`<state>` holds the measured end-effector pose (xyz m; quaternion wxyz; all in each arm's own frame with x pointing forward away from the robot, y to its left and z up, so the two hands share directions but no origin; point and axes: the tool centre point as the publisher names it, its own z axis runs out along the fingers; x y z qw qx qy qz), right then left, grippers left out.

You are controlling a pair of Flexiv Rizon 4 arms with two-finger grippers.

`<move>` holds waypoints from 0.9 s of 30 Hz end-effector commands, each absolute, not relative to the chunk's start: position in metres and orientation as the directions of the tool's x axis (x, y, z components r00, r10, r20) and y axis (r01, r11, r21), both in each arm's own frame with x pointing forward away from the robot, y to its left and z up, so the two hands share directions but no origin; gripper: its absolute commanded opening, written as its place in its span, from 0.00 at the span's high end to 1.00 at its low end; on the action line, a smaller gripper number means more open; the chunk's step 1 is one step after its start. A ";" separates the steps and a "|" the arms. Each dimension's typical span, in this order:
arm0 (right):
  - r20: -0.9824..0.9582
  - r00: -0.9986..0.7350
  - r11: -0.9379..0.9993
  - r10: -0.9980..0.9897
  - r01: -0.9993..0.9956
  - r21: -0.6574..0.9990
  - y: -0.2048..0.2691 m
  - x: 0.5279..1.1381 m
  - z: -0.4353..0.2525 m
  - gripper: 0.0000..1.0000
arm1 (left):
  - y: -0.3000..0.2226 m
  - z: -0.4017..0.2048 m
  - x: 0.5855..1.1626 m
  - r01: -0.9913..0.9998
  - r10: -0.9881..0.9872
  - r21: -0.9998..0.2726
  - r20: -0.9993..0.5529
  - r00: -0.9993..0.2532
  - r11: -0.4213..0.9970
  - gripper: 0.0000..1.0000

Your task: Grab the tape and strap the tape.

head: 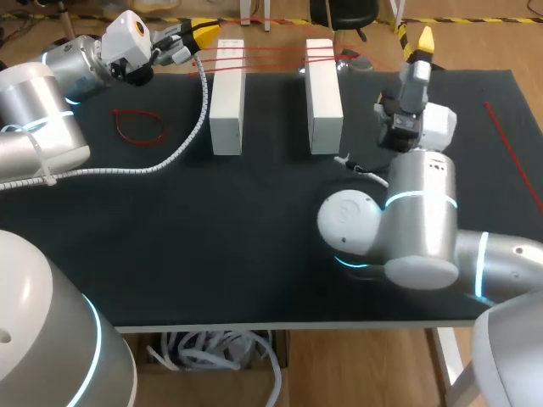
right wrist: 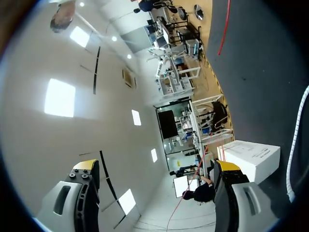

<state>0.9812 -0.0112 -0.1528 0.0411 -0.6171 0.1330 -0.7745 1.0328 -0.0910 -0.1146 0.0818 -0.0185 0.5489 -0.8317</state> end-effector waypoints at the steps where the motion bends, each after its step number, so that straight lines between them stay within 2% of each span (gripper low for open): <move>1: 0.937 -0.242 -0.966 -0.251 0.006 -0.258 -0.022 0.993 -0.154 0.00 | -0.092 -0.115 1.032 0.119 -0.160 -0.915 -0.060 -0.985 -0.386 1.00; 12: 0.955 -0.199 -0.967 -0.221 -0.084 -0.241 -0.022 1.020 -0.162 0.00 | -0.092 -0.115 1.032 0.119 -0.160 -0.915 -0.060 -0.985 -0.386 1.00; 27: 0.960 -0.194 -0.969 -0.202 -0.104 -0.225 -0.012 1.034 -0.173 0.00 | -0.092 -0.115 1.032 0.119 -0.160 -0.915 -0.060 -0.985 -0.386 1.00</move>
